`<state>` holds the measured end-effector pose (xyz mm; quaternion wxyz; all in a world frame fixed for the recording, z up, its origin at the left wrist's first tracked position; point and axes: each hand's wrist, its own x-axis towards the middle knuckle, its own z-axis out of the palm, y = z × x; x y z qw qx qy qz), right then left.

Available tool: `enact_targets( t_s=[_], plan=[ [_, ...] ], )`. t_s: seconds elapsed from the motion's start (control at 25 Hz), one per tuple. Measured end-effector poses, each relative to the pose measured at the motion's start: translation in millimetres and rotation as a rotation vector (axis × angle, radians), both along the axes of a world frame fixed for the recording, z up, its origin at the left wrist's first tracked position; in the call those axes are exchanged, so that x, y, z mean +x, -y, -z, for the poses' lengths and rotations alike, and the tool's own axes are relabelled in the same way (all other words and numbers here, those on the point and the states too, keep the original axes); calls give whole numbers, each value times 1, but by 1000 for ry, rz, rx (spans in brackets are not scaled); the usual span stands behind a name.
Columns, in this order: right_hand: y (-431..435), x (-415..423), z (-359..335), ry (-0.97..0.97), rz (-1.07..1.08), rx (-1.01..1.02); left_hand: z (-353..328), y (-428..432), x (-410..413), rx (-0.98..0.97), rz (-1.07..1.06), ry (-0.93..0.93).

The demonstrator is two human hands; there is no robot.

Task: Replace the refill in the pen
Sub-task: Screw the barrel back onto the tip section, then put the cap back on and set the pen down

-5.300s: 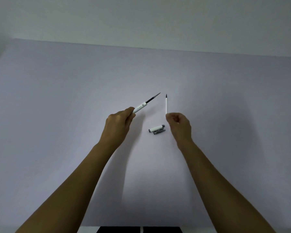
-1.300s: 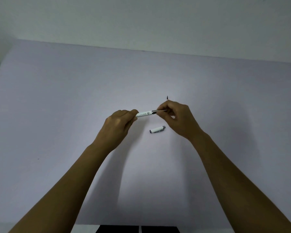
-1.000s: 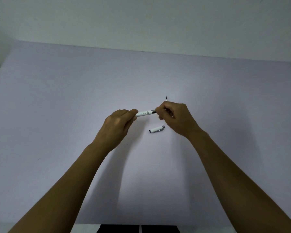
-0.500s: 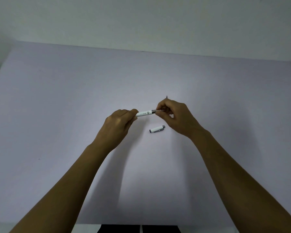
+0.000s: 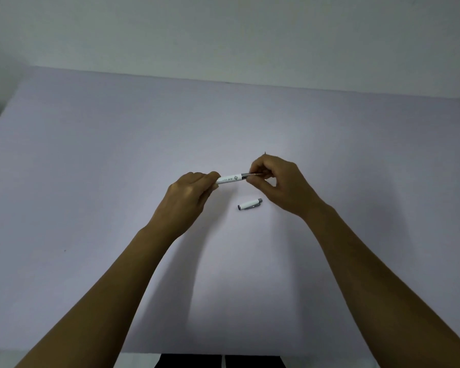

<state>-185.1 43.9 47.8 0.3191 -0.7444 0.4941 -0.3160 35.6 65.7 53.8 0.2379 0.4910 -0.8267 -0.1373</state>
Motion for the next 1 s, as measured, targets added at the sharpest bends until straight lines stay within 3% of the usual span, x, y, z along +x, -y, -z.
enact_targets(
  t_s=[0.64, 0.76, 0.84, 0.92, 1.0],
  plan=[
    [-2, 2, -7, -108, -44, -35, -3, -7, -1, -7, -10, 5],
    [-3, 0, -2, 44, 16, 103, -3, -9, 0, -3, -10, -9],
    [-3, -5, 11, 130, 166, 172, -2, -10, 3, 0, -35, -12],
    [-4, -9, 31, -85, 236, 106, -2, -12, 6, 5, -55, -3],
    [-9, -8, 53, -344, 142, 99, -1, -14, 9, 10, -55, 10]
  ],
)
